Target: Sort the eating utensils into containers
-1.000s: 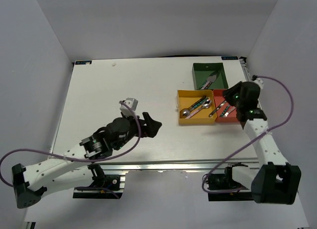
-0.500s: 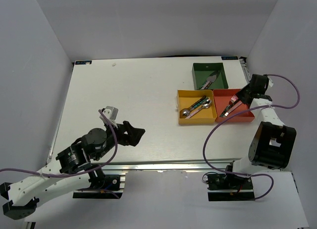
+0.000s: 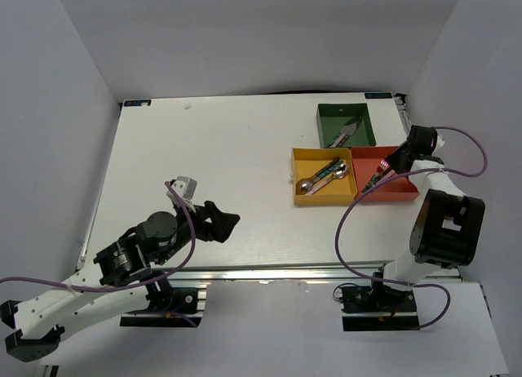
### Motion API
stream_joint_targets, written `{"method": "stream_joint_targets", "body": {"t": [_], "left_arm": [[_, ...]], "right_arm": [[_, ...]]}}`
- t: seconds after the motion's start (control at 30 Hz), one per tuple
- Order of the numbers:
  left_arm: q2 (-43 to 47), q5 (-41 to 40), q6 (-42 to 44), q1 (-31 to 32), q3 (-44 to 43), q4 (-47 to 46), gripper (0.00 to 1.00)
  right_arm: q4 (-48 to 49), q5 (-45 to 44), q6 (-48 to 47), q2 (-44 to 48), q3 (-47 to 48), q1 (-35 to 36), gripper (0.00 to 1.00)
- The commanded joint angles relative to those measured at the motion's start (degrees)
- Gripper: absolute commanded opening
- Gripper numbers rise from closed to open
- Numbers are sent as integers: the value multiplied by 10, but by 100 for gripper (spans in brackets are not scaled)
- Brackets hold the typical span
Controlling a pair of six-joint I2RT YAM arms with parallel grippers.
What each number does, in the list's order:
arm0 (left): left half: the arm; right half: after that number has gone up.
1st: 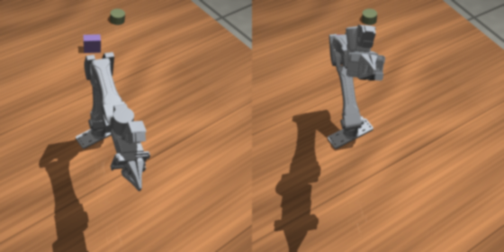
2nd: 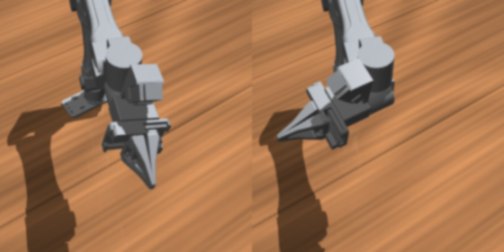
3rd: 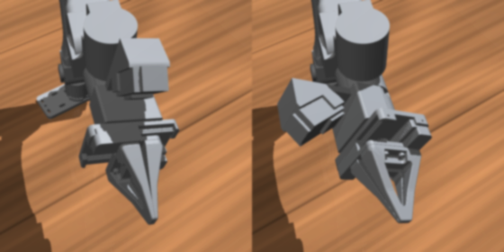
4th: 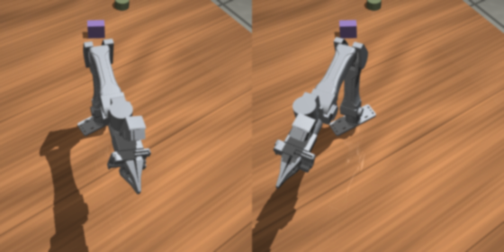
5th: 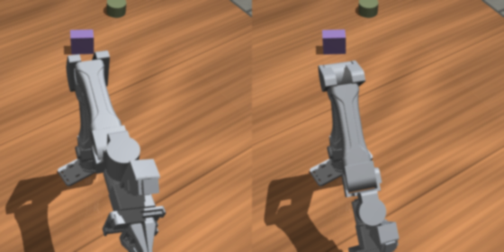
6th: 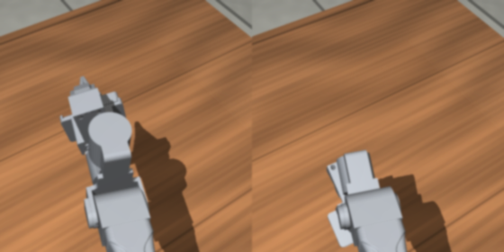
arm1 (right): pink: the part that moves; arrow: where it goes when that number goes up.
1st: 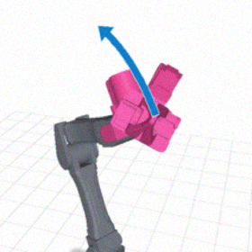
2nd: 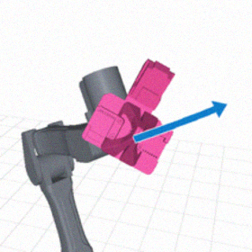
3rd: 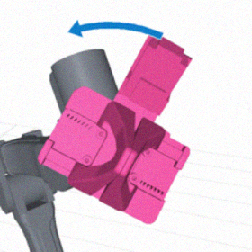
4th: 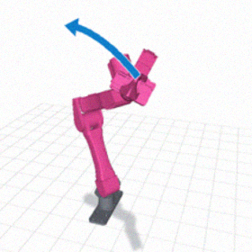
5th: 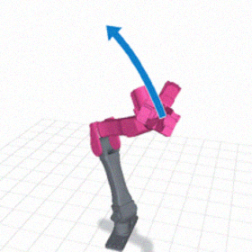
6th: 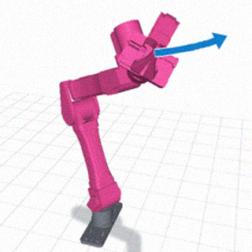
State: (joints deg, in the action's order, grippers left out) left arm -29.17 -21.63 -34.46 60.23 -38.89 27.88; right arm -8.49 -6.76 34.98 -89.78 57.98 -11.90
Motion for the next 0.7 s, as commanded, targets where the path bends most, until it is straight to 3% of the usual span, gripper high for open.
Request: {"method": "stream_joint_targets", "body": {"t": [0.0, 0.13, 0.37, 0.5, 0.53, 0.57, 0.67], "left_arm": [[2, 4, 5, 1, 4, -3, 98], [0, 2, 4, 1, 3, -2, 98], [3, 0, 4, 0, 3, -2, 98], [11, -41, -6, 1, -6, 19, 98], [8, -63, -21, 1, -11, 30, 98], [3, -136, -35, 0, -18, 45, 98], [-48, -282, -131, 0, -75, 170, 98]], "right_arm": [[9, -7, -7, -9, 28, -1, 38], [11, -10, -4, 6, 18, -1, 70], [-19, -13, -9, 5, 52, -1, 72], [-32, 6, -13, 33, 68, 1, 74], [-46, 17, -24, 49, 73, 3, 75], [-54, 18, -31, 61, 80, 10, 76], [-74, 30, -82, 118, 91, 48, 89]]}}
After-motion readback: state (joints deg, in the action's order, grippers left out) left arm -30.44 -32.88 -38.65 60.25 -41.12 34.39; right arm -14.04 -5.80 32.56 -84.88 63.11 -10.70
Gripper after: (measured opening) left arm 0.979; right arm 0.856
